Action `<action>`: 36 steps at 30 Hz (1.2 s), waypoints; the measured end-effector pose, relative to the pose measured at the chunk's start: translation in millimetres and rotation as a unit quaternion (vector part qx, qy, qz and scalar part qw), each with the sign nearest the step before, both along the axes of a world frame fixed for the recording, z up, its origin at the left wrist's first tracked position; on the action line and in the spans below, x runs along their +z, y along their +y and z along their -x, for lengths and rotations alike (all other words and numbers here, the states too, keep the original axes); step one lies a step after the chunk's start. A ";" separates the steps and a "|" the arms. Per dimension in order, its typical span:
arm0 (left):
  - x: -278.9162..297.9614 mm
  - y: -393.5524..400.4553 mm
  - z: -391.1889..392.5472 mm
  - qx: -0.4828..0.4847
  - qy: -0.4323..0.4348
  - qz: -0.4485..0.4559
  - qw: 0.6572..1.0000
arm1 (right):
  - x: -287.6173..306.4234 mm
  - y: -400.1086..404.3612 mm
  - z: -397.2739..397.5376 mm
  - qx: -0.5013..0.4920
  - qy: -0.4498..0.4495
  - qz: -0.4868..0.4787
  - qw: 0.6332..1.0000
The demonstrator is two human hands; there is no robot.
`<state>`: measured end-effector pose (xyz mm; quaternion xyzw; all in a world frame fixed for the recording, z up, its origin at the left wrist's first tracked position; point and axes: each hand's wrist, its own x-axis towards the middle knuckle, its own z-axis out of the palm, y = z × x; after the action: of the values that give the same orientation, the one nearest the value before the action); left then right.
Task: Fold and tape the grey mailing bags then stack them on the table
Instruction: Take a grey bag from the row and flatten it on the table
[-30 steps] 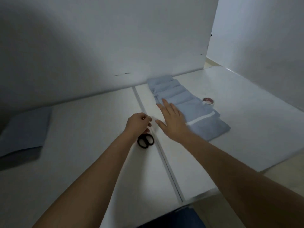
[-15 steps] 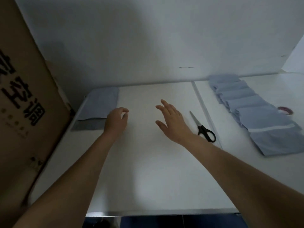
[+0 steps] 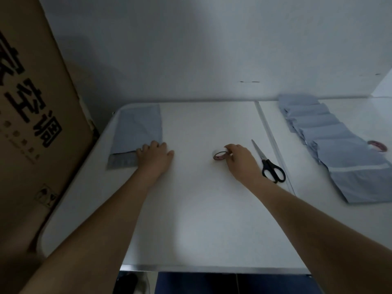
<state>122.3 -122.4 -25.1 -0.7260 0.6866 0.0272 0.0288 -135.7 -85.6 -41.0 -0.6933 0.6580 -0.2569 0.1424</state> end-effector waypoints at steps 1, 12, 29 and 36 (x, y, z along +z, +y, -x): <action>1.9 5.2 6.5 -0.004 0.005 -0.003 1.000 | 0.3 -0.7 0.2 -0.020 -0.022 -0.008 1.000; 22.7 63.0 79.4 -0.133 0.088 -0.036 0.987 | 14.3 -12.1 26.1 -0.132 0.020 -0.074 0.988; -31.9 43.1 12.1 -0.178 0.075 0.055 0.980 | 20.9 8.7 -35.1 0.150 -0.044 0.116 0.981; -26.4 76.1 42.5 -0.347 0.184 0.102 0.914 | -7.0 33.9 -42.4 0.181 -0.031 0.078 0.980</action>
<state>79.8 -46.4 -51.5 -0.4232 0.8874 0.0786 -0.1651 -93.3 -51.6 -48.1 -0.8016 0.4950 -0.2987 0.1522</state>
